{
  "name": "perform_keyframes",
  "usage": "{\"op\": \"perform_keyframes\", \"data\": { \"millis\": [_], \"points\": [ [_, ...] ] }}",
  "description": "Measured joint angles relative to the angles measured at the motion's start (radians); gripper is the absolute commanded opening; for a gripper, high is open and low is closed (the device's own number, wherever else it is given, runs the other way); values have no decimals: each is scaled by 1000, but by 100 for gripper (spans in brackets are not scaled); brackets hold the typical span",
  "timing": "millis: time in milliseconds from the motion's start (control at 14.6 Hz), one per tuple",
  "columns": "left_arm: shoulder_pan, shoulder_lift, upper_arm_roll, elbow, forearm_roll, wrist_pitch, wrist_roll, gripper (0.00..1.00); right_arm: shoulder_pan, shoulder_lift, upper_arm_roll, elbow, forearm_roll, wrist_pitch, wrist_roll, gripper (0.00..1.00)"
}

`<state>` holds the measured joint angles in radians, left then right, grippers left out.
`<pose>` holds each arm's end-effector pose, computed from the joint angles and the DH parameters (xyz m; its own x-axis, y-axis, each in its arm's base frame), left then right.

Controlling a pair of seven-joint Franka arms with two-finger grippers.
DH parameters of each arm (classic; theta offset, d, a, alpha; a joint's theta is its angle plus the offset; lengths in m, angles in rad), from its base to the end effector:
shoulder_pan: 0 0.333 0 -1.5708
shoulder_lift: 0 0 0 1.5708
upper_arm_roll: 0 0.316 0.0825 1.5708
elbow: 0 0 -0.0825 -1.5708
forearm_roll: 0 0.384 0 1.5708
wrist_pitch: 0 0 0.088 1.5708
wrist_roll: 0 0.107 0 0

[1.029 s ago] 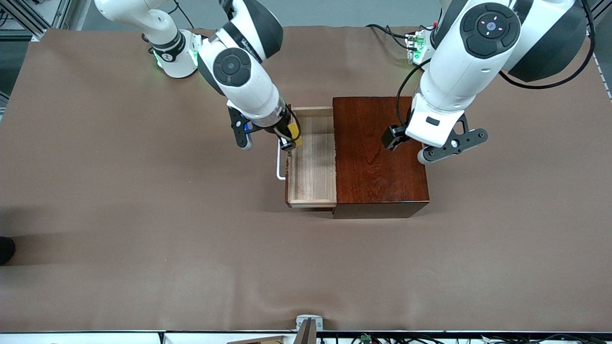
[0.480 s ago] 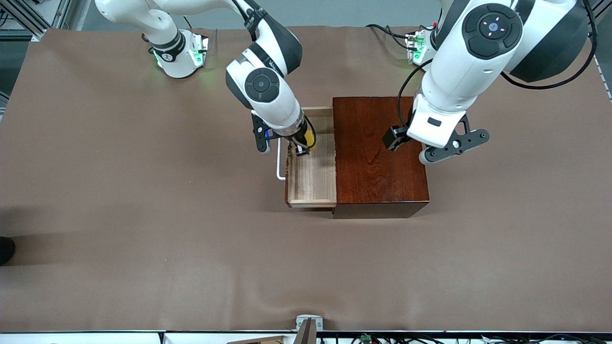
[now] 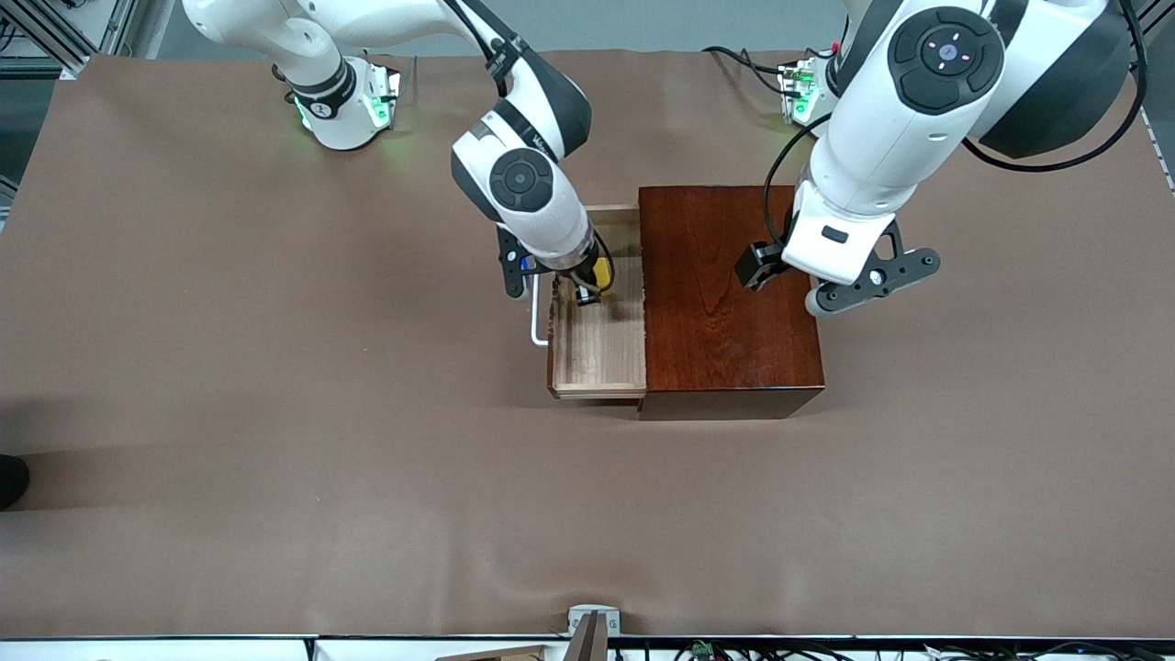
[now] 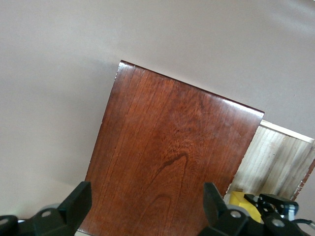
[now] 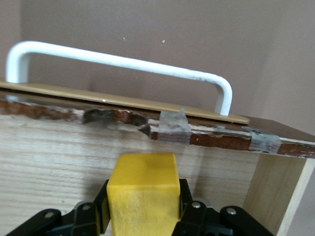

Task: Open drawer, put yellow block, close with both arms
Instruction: 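Carry the yellow cube with the right gripper over the open drawer, then lower the cube into the drawer and open the right gripper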

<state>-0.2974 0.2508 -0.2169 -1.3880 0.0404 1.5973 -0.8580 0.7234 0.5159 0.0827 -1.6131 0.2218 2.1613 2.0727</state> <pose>0.5580 -0.2913 0.5674 0.9396 0.3407 -0.0333 0.3402 -0.9402 -0.0185 0.4760 0.4982 0.3319 0.1576 -0.9656 -0.2067 -0.9792 -0.1799 0.0939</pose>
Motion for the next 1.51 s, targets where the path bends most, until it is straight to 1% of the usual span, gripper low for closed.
{"op": "perform_keyframes", "data": {
  "millis": [343,412,480,617,686,892,1098,1303,1509],
  "points": [
    [-3,1,-1,0,25,0,0,100,7,20,-1,1,0,15,0,0],
    [-4,1,-2,0,25,0,0,100,7,22,-1,1,0,17,1,16],
    [-4,1,-2,0,25,0,0,100,8,22,-1,1,0,18,3,44],
    [-4,1,-2,0,25,0,0,100,8,22,-1,2,0,18,7,79],
    [-4,1,-2,0,26,0,0,100,8,22,-1,2,0,18,9,99],
    [-4,1,-2,0,26,0,0,100,8,23,-1,4,0,18,10,100],
    [-4,1,-2,0,26,0,0,100,8,23,-11,35,0,0,12,100],
    [-6,1,-3,0,26,0,0,100,-8,23,-28,129,0,-125,12,100],
    [-9,1,-3,0,26,0,0,100,-73,19,-33,247,0,-253,8,100]
  ]
}}
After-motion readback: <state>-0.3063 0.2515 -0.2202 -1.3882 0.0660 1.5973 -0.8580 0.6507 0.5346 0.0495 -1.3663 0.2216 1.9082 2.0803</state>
